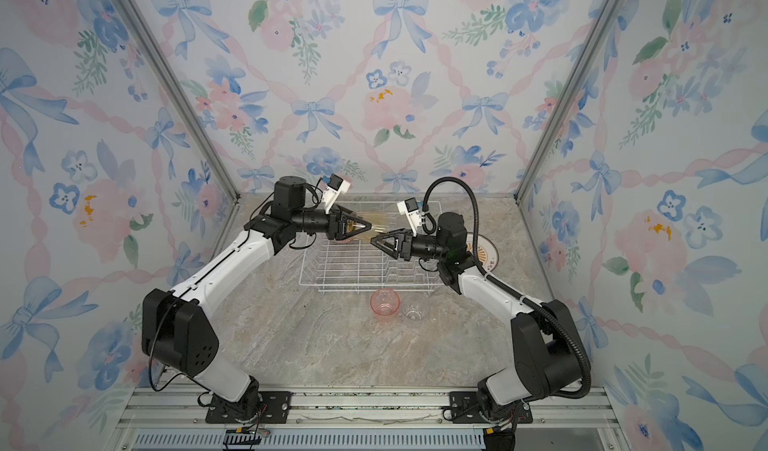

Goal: Unload the mixed dishes from the dish rack
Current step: 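Lift the amber cup toward the right gripper while the right gripper approaches, then grasp the amber cup with the right gripper and open the left gripper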

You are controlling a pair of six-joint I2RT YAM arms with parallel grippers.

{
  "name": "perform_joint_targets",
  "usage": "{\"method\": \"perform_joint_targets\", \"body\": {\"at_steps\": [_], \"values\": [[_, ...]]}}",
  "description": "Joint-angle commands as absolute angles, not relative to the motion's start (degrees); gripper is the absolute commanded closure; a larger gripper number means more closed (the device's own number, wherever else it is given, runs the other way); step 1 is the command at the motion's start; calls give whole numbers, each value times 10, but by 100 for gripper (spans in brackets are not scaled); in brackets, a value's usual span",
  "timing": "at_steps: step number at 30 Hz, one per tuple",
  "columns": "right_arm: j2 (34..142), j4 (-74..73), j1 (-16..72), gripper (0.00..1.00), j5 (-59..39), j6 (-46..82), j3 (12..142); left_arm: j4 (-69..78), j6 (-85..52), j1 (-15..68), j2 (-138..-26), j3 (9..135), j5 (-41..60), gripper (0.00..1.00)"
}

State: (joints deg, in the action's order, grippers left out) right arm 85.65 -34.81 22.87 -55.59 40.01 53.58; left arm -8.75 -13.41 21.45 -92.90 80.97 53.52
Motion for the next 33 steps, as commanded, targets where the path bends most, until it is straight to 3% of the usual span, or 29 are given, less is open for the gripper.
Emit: {"method": "perform_joint_targets", "body": {"at_steps": [1, 6, 10, 16, 22, 33], "values": [[846, -396, 227, 48, -574, 415, 549, -29, -164, 221, -943, 799, 565, 56], [843, -417, 227, 59, -581, 429, 556, 36, -203, 222, -951, 778, 581, 56], [838, -409, 227, 81, -582, 429, 565, 58, -217, 223, -961, 773, 585, 56], [836, -373, 227, 100, -574, 412, 575, 62, -220, 223, -966, 773, 587, 56], [833, -334, 230, 100, -560, 389, 585, 62, -219, 225, -956, 767, 574, 50], [798, -37, 250, 100, -479, 188, 649, -3, -173, 225, -882, 744, 457, 17]]}}
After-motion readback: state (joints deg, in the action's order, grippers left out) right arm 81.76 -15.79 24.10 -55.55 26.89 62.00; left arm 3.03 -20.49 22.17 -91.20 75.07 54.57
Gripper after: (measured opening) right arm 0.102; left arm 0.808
